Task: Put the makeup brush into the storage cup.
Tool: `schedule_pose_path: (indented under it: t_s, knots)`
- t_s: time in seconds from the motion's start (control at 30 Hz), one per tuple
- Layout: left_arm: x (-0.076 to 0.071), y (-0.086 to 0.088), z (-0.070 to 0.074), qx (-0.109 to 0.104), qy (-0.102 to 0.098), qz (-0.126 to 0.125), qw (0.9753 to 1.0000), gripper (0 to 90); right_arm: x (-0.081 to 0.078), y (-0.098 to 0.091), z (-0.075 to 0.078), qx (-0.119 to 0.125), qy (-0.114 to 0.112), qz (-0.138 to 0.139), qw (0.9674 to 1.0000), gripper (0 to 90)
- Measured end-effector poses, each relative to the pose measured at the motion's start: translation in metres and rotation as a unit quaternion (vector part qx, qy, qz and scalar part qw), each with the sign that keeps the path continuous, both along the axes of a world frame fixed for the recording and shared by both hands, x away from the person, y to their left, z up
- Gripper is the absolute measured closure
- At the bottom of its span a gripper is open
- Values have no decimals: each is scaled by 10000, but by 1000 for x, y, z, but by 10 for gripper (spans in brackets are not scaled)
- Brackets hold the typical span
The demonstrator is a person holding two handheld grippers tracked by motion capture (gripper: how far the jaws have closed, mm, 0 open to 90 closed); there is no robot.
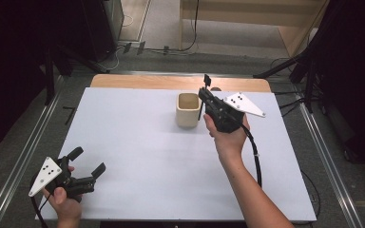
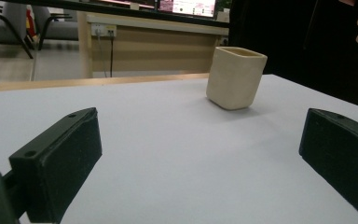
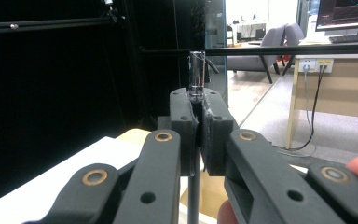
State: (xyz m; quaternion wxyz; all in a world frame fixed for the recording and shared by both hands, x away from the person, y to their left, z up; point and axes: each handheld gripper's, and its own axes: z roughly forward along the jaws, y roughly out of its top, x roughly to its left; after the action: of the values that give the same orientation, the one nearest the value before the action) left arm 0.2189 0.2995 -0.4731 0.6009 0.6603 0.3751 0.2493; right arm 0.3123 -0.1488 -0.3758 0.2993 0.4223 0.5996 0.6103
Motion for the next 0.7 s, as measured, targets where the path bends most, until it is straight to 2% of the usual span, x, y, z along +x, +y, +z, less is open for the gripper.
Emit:
schedule_pose_path:
  t_s: [0.27, 0.47, 0.7]
  knots:
    - [-1, 0, 0, -8, -2, -32, 10000, 0, 15, 2, 4, 26, 19, -44, 10000, 875]
    - [-1, -1, 0, 16, 3, -16, 10000, 0, 24, 5, 6, -94, -25, -115, 9999, 874]
    - [0, 1, -1, 4, 9, 6, 10000, 0, 36, 6, 7, -21, -74, -91, 9999, 874]
